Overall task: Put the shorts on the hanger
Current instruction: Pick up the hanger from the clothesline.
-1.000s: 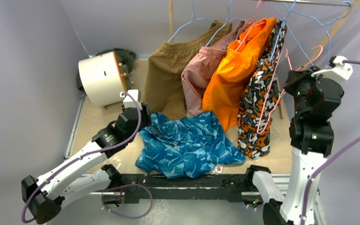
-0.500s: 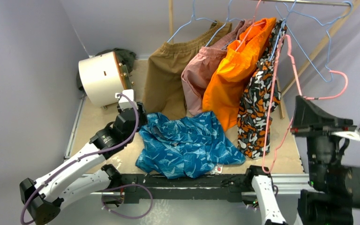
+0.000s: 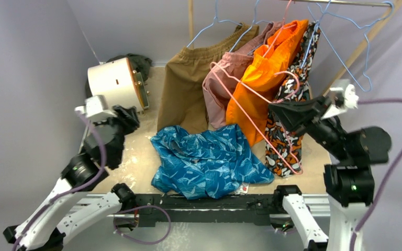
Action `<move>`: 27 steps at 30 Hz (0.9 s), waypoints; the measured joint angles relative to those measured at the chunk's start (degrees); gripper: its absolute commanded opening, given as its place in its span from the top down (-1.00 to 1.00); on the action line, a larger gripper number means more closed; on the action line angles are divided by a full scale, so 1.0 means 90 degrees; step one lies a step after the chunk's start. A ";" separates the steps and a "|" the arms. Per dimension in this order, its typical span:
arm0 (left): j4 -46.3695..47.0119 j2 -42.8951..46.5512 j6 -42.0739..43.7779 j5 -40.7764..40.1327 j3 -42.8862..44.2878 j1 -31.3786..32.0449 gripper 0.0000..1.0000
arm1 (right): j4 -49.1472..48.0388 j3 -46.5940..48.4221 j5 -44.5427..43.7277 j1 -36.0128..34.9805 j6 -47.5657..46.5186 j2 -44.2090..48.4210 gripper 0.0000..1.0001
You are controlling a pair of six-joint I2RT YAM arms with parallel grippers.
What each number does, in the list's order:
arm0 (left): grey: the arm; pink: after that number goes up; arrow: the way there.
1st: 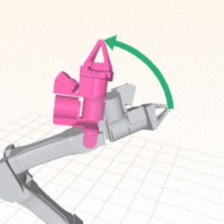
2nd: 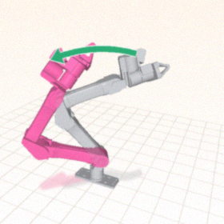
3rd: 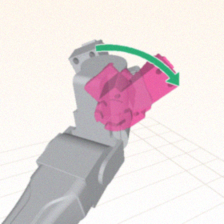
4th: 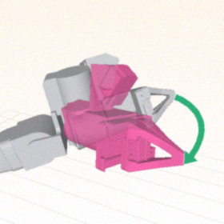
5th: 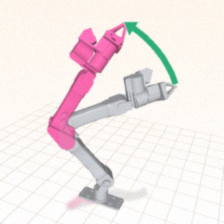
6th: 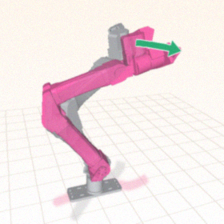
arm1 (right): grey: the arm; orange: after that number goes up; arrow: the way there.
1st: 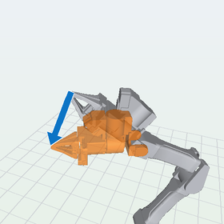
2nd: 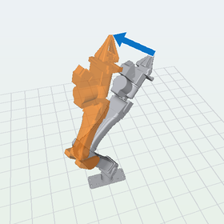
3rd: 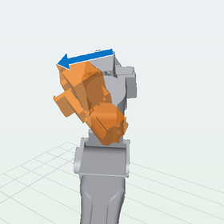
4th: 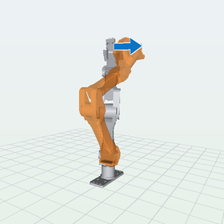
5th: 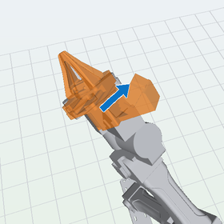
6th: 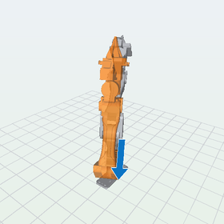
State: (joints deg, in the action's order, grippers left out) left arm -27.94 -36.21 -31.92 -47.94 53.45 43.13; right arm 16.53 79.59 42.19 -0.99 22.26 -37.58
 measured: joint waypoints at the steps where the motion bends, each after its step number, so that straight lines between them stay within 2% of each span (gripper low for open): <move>1: -0.0039 0.0090 0.0002 -0.0078 0.0226 0.0000 0.06 | -0.0097 -0.0158 0.0085 -0.0053 -0.0029 -0.0097 1.00; 8: -0.0452 0.0508 0.0129 -0.0364 0.1489 0.0000 0.05 | -0.1265 -0.0920 0.0571 -0.0311 -0.0046 -0.0663 1.00; 15: -0.0840 0.0610 0.0454 -0.0017 0.1785 0.0000 0.04 | -0.2212 -0.0928 0.0967 -0.1066 -0.0306 -0.1226 1.00; 21: -0.0612 0.0663 0.0736 0.0772 0.1800 0.0000 0.00 | -0.1902 -0.1129 0.0437 -0.2540 -0.1151 -0.1489 1.00; 27: -0.0503 0.0444 0.0835 0.1333 0.1797 0.0000 -0.02 | -0.1141 -0.2147 -0.0180 -0.3011 -0.1634 -0.1173 1.00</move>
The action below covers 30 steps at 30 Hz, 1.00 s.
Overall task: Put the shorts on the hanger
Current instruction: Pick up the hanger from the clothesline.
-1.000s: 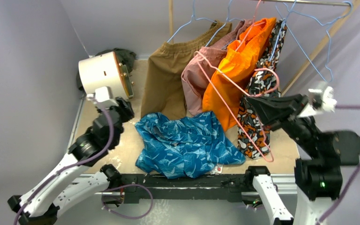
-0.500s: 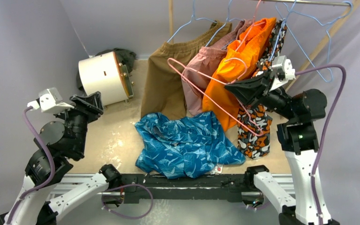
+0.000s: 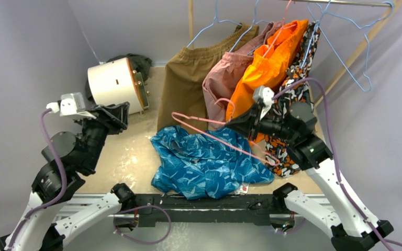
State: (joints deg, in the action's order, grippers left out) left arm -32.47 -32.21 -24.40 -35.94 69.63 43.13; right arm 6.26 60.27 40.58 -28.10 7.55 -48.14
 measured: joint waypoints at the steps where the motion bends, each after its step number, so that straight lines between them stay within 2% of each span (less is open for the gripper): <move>1: -0.0019 -0.0063 -0.0010 0.0032 -0.0017 0.0000 -0.02 | 0.0121 -0.0199 -0.0075 -0.0070 -0.0002 0.0087 1.00; 5: -0.0279 -0.0255 -0.0437 0.0005 -0.0410 0.0000 -0.02 | 0.0556 -0.1149 -0.0323 -0.0287 0.0153 0.0563 1.00; 8: -0.0760 -0.0440 -0.1144 -0.0024 -0.0923 -0.0002 -0.08 | 0.0799 -0.1549 -0.0493 -0.0306 0.0323 0.0852 1.00; 13: -0.1457 -0.1020 -0.2118 0.0294 -0.1477 -0.0002 -0.24 | 0.0835 -0.1622 -0.0719 -0.0308 0.0461 0.0971 1.00; 17: -0.1596 -0.1302 -0.2630 0.0396 -0.1783 -0.0002 -0.29 | 0.0612 -0.1345 -0.0962 -0.0588 0.0559 0.0500 1.00; 22: -0.1532 -0.1161 -0.3007 0.0452 -0.2220 -0.0002 -0.18 | 0.0318 -0.0158 -0.2467 -0.2188 0.0534 -0.0738 1.00; 24: -0.1498 -0.1158 -0.3060 0.0478 -0.2324 -0.0002 -0.14 | 0.0049 0.0017 -0.2994 -0.2613 0.0549 -0.1018 1.00; 30: -0.1207 -0.1185 -0.3053 0.0726 -0.2664 -0.0002 -0.07 | -0.0260 -0.0568 -0.4090 -0.2686 0.0831 -0.0702 1.00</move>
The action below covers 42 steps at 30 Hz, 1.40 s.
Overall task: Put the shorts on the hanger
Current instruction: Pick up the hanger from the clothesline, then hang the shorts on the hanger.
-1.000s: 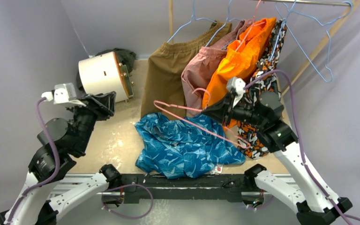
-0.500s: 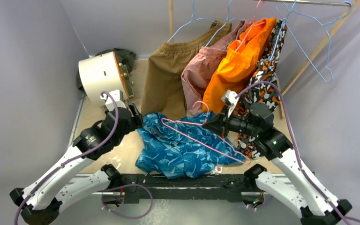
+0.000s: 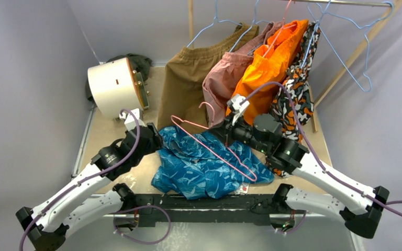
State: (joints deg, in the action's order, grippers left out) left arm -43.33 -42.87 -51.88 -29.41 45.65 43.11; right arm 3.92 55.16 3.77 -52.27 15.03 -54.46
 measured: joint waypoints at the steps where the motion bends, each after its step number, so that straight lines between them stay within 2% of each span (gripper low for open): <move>1: 0.0085 -0.0024 0.0019 0.0078 -0.0068 0.0000 -0.05 | -0.0007 -0.0168 -0.0119 0.0000 0.0046 0.0155 1.00; 5: 0.0403 -0.0279 0.0109 0.0347 -0.0272 0.0000 0.03 | 0.0165 -0.0697 -0.0563 0.0000 0.0214 0.0930 1.00; 13: 0.0937 -0.1144 0.0418 0.0702 -0.0362 0.0000 0.08 | 0.0602 -0.0918 -0.0816 0.0002 0.0474 0.2040 1.00; 25: 0.1282 -0.1834 0.0529 0.0770 -0.0408 0.0002 0.20 | 0.1073 -0.0991 -0.0801 0.0005 0.0580 0.2395 1.00; 29: 0.1326 -0.2084 0.0568 0.0770 -0.0408 0.0002 0.44 | 0.1115 -0.0991 -0.0721 0.0005 0.0593 0.2492 1.00; 33: 0.1343 -0.2140 0.0617 0.0743 -0.0408 0.0002 0.96 | 0.1234 -0.0991 -0.0466 0.0005 0.0542 0.2586 1.00; 38: 0.1217 -0.1936 0.0597 0.0780 -0.0330 0.0002 1.00 | 0.1530 -0.0967 -0.0046 0.0005 0.0408 0.2771 1.00; 42: 0.0984 -0.1617 0.0498 0.0884 0.0189 0.0002 1.00 | 0.1736 -0.0801 0.0304 0.0005 0.0262 0.2849 1.00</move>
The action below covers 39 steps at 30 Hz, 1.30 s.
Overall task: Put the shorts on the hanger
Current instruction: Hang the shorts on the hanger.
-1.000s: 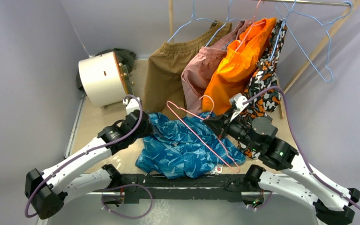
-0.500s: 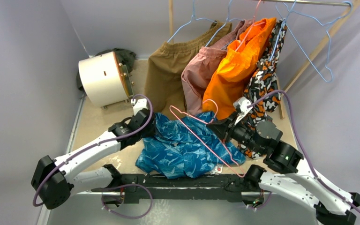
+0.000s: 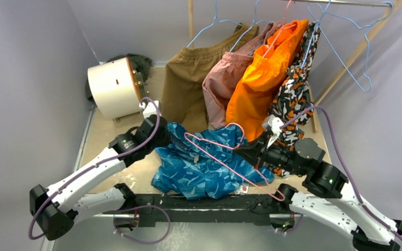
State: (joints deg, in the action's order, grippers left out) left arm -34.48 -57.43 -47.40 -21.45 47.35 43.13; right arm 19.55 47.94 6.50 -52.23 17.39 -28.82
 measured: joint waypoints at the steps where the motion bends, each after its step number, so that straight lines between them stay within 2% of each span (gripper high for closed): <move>1: -0.0039 0.0075 -0.0015 0.0010 0.0165 0.0000 1.00 | 0.0058 0.0049 0.0092 0.0000 -0.0051 0.0029 1.00; 5: -0.0117 0.0189 -0.0136 0.0022 0.0590 0.0000 1.00 | 0.0243 0.0238 0.0386 0.0000 -0.0214 0.0063 1.00; 14: -0.0335 0.0092 -0.0240 0.0085 0.0629 0.0000 1.00 | 0.0447 0.0486 0.0673 0.0000 -0.0435 -0.0447 1.00; 27: -0.0488 0.0233 -0.0291 0.0194 0.0775 0.0000 1.00 | -0.0784 0.0056 0.0661 0.0000 -0.0440 -0.1105 1.00; 39: -0.0493 0.0301 -0.0338 0.0313 0.0891 0.0000 1.00 | -0.1192 -0.0194 0.0202 0.0000 -0.0539 -0.1700 1.00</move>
State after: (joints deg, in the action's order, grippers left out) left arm -38.92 -54.72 -50.43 -18.63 55.37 43.13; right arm 8.82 46.19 8.32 -52.23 12.53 -44.12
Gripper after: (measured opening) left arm 0.017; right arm 0.018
